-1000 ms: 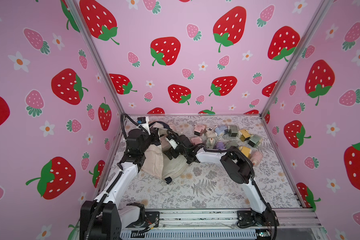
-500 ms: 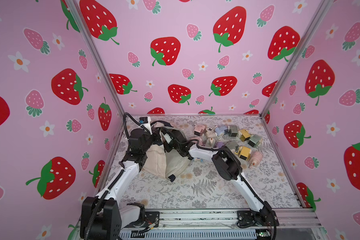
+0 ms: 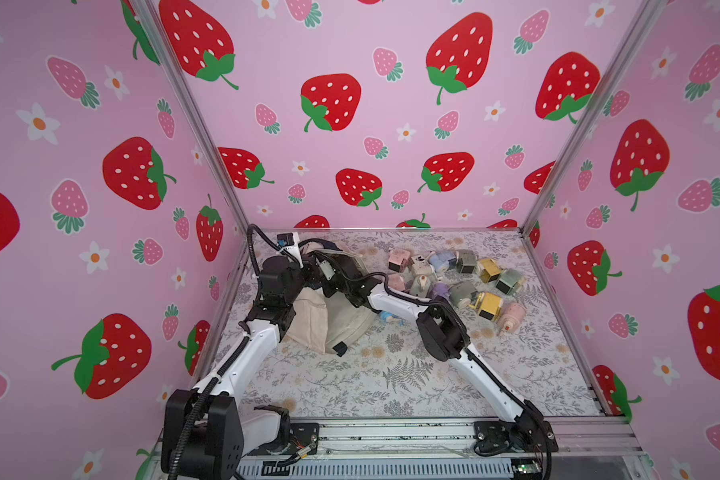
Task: Take out the pencil sharpeners from the tote bags
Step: Pick up the pencil sharpener from the canvas bag.
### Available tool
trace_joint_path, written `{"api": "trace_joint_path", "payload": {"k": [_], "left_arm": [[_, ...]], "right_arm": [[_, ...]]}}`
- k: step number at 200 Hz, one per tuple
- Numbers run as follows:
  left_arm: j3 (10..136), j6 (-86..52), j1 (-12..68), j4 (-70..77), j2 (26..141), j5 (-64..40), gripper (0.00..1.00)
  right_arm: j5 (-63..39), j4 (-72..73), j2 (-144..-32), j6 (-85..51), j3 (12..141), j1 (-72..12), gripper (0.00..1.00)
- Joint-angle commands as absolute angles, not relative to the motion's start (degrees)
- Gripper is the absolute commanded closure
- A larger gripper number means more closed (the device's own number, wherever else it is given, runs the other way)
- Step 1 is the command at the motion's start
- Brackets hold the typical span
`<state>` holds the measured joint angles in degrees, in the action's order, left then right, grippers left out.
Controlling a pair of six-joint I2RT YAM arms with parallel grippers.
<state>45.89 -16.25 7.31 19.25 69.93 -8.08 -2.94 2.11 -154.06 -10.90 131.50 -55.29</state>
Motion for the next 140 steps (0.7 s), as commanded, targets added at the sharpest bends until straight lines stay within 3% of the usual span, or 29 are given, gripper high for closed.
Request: {"api": "trace_joint_path", "payload": {"k": [1,64,140], "left_arm": [[50.1,-15.3,9.5,25.0,69.0,-14.5,1.0],[50.0,-15.1,9.7,24.9,68.7,-14.3,1.0],[50.2,-15.1,9.7,24.7,69.0,-14.4,1.0]], "right_arm": [[0.0,-6.2,-157.5,-11.5,133.1,-54.7,0.01],[-1.5,-0.7,-152.1,-10.0,125.3,-54.8,0.13],[-3.4,9.8,-139.7,-8.5,106.8,-55.2,0.15]]}}
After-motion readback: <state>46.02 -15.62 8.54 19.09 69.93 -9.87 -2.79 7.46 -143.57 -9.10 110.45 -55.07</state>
